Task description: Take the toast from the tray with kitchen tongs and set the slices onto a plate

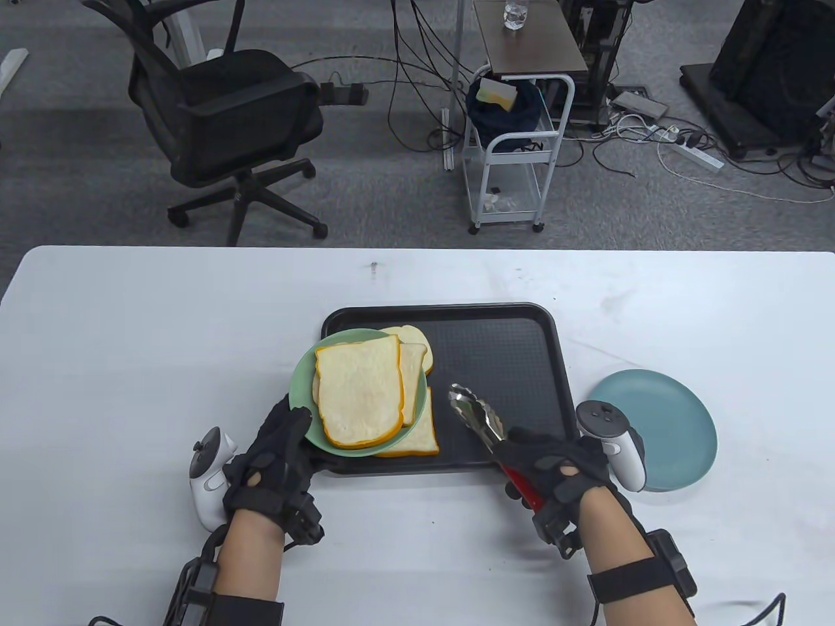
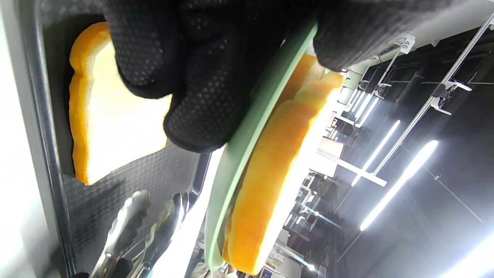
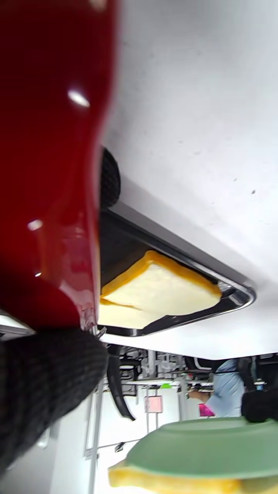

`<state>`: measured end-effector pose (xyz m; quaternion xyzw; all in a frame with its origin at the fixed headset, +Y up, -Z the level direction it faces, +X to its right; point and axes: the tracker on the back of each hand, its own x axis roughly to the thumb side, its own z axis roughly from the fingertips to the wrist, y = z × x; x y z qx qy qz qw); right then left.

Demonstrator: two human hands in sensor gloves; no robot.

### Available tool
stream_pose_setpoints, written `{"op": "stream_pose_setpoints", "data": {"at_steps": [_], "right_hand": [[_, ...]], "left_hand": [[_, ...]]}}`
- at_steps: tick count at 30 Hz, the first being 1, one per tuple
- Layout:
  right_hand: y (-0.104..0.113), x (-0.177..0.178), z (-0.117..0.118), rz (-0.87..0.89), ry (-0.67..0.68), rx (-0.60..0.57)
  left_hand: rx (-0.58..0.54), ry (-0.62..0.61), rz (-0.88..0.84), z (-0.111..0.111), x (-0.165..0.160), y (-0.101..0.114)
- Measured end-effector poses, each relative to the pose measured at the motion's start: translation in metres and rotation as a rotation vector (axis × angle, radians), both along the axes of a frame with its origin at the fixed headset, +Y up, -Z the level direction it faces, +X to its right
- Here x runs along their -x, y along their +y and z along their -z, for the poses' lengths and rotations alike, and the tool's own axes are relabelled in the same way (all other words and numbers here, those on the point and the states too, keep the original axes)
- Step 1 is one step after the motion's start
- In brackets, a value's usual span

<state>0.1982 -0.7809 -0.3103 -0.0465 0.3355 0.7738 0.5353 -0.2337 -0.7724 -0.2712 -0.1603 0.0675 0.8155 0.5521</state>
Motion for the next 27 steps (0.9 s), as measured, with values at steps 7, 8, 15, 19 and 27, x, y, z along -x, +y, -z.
{"op": "stream_pose_setpoints", "data": {"at_steps": [7,8,15,19,27], "right_hand": [[-0.004,0.022,0.007,-0.043,0.072,0.042],[-0.005,0.025,0.007,-0.046,0.100,0.055],[-0.005,0.034,0.006,-0.084,0.156,0.067],[-0.008,0.037,0.005,-0.143,0.154,0.066],[-0.001,0.035,0.001,-0.158,0.151,0.019]], "left_hand": [[0.004,-0.003,0.003,0.000,-0.001,0.000],[0.001,-0.005,0.001,0.000,-0.001,0.000],[-0.012,-0.014,0.000,0.000,-0.004,0.001],[-0.013,-0.017,0.005,0.001,-0.004,0.000],[0.000,-0.005,0.006,0.001,-0.001,-0.002]]}}
